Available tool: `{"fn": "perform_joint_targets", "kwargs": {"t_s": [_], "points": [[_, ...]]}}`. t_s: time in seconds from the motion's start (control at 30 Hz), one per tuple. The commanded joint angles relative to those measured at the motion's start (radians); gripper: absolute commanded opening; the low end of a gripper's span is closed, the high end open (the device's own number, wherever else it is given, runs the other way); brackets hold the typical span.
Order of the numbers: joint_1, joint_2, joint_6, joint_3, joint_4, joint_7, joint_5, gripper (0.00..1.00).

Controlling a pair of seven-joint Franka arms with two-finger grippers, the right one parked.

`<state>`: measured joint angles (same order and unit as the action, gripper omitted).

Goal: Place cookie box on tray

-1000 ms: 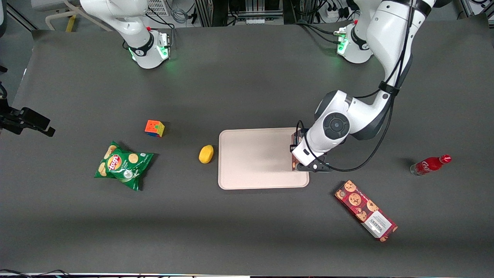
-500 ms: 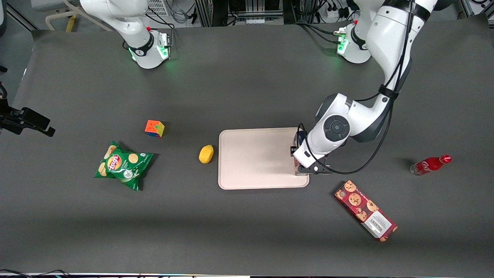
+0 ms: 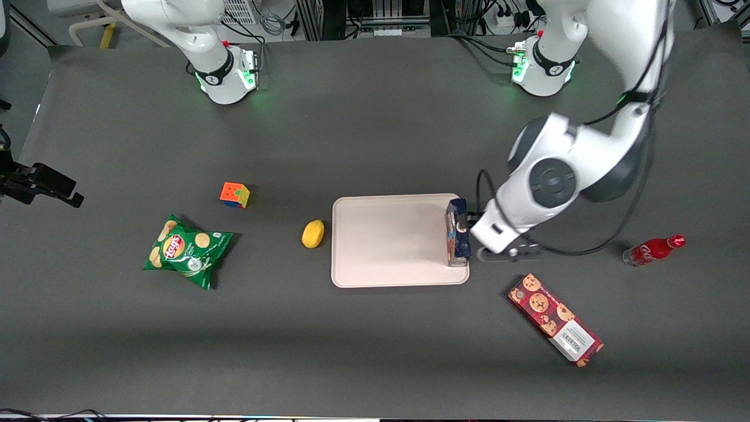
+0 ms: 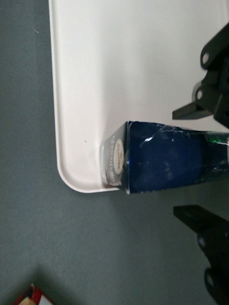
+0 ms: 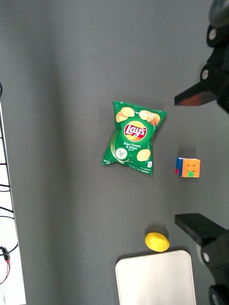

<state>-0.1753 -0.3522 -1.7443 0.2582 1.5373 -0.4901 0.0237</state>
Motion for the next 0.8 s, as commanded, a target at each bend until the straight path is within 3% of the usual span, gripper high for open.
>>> {"fn": "perform_joint_targets", "kwargs": {"t_s": [0.0, 0.2, 0.33, 0.5, 0.77], "points": [[-0.003, 0.064, 0.311, -0.057, -0.201, 0.004, -0.007, 1.0], [-0.003, 0.1, 0.598, -0.194, -0.397, 0.227, -0.004, 1.0], [-0.001, 0.208, 0.706, -0.28, -0.385, 0.436, 0.033, 1.0], [-0.001, 0.369, 0.64, -0.392, -0.171, 0.655, 0.048, 1.0], [0.008, 0.61, 0.335, -0.402, 0.283, 0.688, 0.05, 1.0]]}}
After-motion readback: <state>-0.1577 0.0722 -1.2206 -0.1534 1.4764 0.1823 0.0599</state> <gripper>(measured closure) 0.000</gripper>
